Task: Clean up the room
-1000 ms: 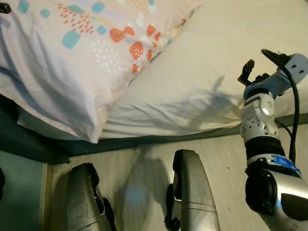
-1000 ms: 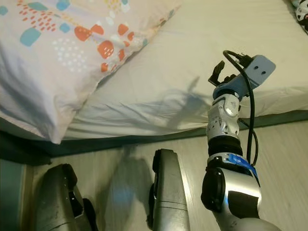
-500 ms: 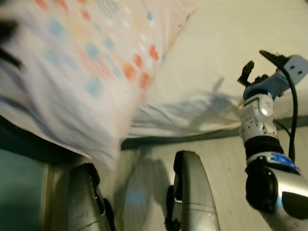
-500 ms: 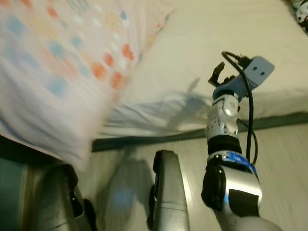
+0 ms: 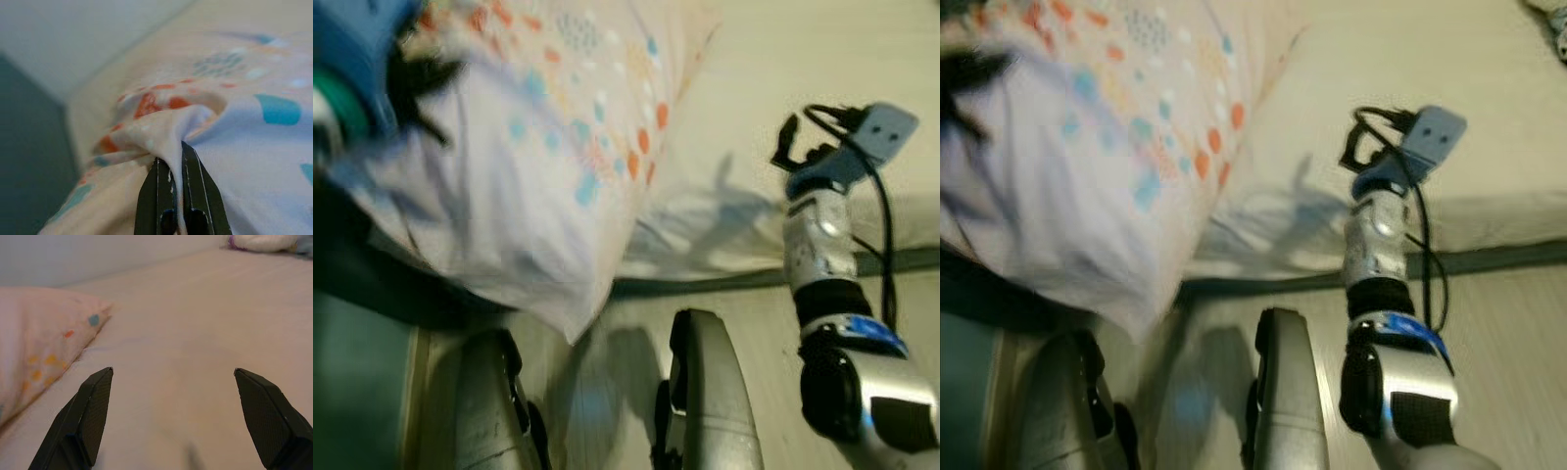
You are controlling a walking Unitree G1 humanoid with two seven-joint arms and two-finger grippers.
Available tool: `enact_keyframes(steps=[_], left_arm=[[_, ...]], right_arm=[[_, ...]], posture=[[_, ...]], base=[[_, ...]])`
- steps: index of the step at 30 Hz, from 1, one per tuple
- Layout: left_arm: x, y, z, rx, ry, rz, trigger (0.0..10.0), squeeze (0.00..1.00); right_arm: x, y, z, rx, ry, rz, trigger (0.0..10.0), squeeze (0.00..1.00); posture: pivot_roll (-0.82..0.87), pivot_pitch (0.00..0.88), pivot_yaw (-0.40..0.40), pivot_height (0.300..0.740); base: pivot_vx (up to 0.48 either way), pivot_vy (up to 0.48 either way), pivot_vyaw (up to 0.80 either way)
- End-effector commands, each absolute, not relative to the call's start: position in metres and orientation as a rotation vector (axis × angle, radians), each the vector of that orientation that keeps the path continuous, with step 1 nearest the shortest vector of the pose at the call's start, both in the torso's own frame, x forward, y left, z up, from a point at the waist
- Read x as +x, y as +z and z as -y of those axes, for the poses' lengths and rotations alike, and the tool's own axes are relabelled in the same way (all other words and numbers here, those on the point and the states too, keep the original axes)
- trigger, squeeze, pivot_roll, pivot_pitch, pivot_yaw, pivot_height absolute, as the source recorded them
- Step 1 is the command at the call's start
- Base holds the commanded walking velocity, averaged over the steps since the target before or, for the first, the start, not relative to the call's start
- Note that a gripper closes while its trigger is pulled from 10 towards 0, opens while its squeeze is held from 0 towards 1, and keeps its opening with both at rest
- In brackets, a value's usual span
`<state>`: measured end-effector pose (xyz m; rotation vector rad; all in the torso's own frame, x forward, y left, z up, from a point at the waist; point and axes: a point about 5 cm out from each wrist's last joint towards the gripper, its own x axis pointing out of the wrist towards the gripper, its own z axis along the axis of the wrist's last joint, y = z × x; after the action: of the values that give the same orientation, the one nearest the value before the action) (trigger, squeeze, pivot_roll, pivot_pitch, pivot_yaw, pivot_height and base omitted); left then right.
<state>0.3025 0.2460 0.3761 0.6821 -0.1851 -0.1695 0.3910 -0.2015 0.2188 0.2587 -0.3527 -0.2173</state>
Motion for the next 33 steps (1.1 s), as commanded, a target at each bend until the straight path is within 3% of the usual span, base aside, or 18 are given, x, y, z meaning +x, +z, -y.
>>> enact_keyframes(steps=[1,2,5,6,8,9,21,23,24,28,29,30,33], left_arm=[[0.295,0.364,-0.247,0.904,-0.262,0.094,10.0,0.0],[0.291,0.358,-0.247,0.997,-0.314,0.039,10.0,0.0],[0.289,0.356,-0.25,1.013,-0.31,0.013,10.0,0.0],[0.292,0.355,-0.256,1.004,-0.271,0.002,10.0,0.87],[0.293,0.355,-0.258,1.013,-0.259,-0.007,10.0,0.87],[0.294,0.353,-0.26,1.01,-0.254,-0.016,10.0,1.0],[0.272,0.365,-0.291,1.03,-0.196,-0.07,10.0,1.0],[0.272,0.387,-0.278,0.865,-0.205,0.099,10.0,1.0],[0.272,0.387,-0.278,0.865,-0.205,0.099,10.0,1.0],[0.281,0.405,-0.256,0.565,-0.248,0.295,10.0,1.0],[0.287,0.397,-0.244,0.487,-0.289,0.292,10.0,0.55],[0.295,0.384,-0.23,0.393,-0.328,0.292,10.0,0.0],[0.307,0.365,-0.215,0.279,-0.325,0.282,10.0,0.0]], right_arm=[[0.386,0.212,0.211,0.244,-0.247,0.351,10.0,0.0],[0.386,0.211,0.212,0.242,-0.248,0.352,10.0,0.0],[0.385,0.211,0.214,0.241,-0.249,0.35,10.0,0.0],[0.385,0.21,0.216,0.241,-0.251,0.349,10.0,0.0],[0.385,0.21,0.216,0.242,-0.252,0.348,10.0,0.0],[0.385,0.21,0.216,0.242,-0.253,0.348,10.0,0.0],[0.385,0.211,0.215,0.243,-0.247,0.35,10.0,0.0],[0.385,0.211,0.21,0.245,-0.226,0.354,10.0,0.0],[0.385,0.211,0.21,0.245,-0.226,0.354,10.0,0.0],[0.385,0.216,0.194,0.242,-0.131,0.389,10.0,0.0],[0.384,0.217,0.187,0.242,-0.091,0.399,10.0,0.0],[0.382,0.217,0.178,0.237,-0.047,0.407,10.0,0.0],[0.378,0.218,0.165,0.219,0.012,0.427,10.0,0.0]], posture=[[0.01,0.234,-0.014,0.497],[0.01,0.234,-0.014,0.497],[0.01,0.236,-0.014,0.497],[0.02,0.238,-0.014,0.497],[0.02,0.238,-0.014,0.497],[0.02,0.238,-0.014,0.497],[0.03,0.241,-0.02,0.497],[0.03,0.24,-0.023,0.497],[0.03,0.24,-0.023,0.497],[0.03,0.238,-0.024,0.497],[0.03,0.232,-0.022,0.497],[0.03,0.227,-0.021,0.497],[0.02,0.226,-0.021,0.497]], base=[[0.0,0.0,0.0],[0.0,0.0,0.0],[0.0,0.0,0.0],[0.0,0.0,0.0],[0.0,0.0,0.0],[0.0,0.0,0.0],[0.0,0.0,0.0],[0.0,0.0,0.0],[0.0,0.0,0.0],[0.0,0.0,0.0],[0.0,0.0,0.0],[0.0,0.0,0.0],[0.0,0.0,0.0]])
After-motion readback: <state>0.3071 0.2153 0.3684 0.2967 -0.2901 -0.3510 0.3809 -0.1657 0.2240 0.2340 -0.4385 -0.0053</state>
